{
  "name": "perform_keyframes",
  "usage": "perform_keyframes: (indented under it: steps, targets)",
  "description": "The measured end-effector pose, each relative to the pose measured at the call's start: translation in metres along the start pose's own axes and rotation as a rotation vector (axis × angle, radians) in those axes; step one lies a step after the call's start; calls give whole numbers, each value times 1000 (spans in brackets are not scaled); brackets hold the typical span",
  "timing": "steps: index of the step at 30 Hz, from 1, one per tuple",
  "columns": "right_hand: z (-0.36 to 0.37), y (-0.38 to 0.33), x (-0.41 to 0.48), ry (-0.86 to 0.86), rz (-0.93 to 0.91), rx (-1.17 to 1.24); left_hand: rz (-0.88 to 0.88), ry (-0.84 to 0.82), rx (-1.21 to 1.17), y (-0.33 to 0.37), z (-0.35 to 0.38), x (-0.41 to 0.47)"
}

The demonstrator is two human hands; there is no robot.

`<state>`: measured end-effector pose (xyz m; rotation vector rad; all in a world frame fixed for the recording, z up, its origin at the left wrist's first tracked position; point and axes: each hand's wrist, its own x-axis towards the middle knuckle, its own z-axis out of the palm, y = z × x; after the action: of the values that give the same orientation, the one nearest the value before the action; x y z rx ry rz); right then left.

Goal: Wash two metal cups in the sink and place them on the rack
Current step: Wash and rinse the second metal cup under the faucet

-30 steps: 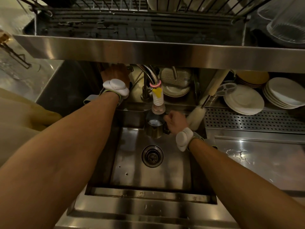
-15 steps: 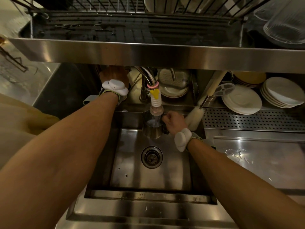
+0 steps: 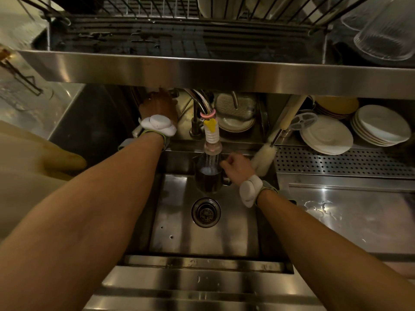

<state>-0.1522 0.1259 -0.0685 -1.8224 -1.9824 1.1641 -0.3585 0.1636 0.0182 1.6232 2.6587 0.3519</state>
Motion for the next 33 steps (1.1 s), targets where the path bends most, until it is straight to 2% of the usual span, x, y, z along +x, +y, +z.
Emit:
perform_keyframes:
  steps: [4, 8, 13, 15, 18, 21, 33]
  targets:
    - [-3, 1, -6, -4, 30, -11, 51, -54, -121, -6, 5, -34]
    - [1, -2, -12, 21, 19, 18, 59, -25, -244, -18, 24, -72]
    - [1, 11, -21, -14, 39, 60, -57, -333, -313, -36, 54, -110]
    - [-1, 17, -19, 8, 44, 50, -118, -395, -362, -43, 63, -120]
    - [8, 11, -22, -36, -59, 1, -149, -457, -396, -51, 72, -129]
    - [12, 13, -25, -65, -97, 6, -154, -490, -422, -55, 74, -131]
    - [10, 9, -17, -24, 7, -16, -135, -543, -434, -51, 76, -138]
